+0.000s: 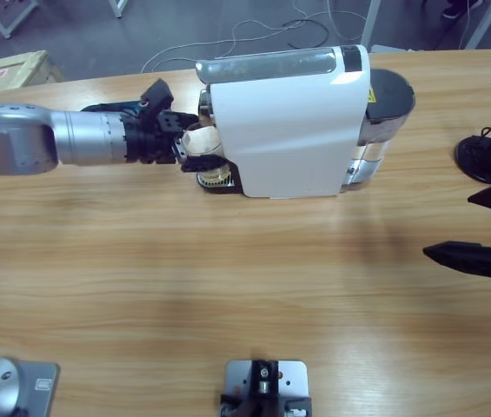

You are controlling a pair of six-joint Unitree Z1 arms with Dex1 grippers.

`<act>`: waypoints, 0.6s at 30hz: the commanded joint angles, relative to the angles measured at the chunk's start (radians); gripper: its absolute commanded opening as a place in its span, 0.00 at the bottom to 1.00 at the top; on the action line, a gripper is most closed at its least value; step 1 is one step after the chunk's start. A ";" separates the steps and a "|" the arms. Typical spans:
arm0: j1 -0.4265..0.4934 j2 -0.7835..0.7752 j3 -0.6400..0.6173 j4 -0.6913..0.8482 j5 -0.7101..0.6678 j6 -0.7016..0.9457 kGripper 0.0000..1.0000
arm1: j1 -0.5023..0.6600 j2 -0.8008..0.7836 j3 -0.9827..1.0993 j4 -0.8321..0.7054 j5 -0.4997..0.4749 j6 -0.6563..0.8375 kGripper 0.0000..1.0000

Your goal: Pour coffee

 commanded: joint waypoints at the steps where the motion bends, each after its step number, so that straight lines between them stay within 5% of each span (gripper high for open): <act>1: -0.010 0.064 -0.006 -0.016 -0.022 -0.016 0.68 | 0.013 0.033 0.034 -0.009 0.017 -0.012 1.00; 4: -0.010 0.063 -0.006 -0.016 -0.027 -0.013 0.37 | 0.013 0.032 0.035 -0.009 0.015 -0.012 1.00; 6: -0.013 0.062 -0.005 -0.015 -0.027 -0.011 0.02 | 0.013 0.032 0.035 -0.009 0.015 -0.012 1.00; 18: 0.072 -0.059 0.067 -0.015 0.010 -0.103 0.00 | 0.013 0.028 0.033 -0.011 0.011 -0.012 1.00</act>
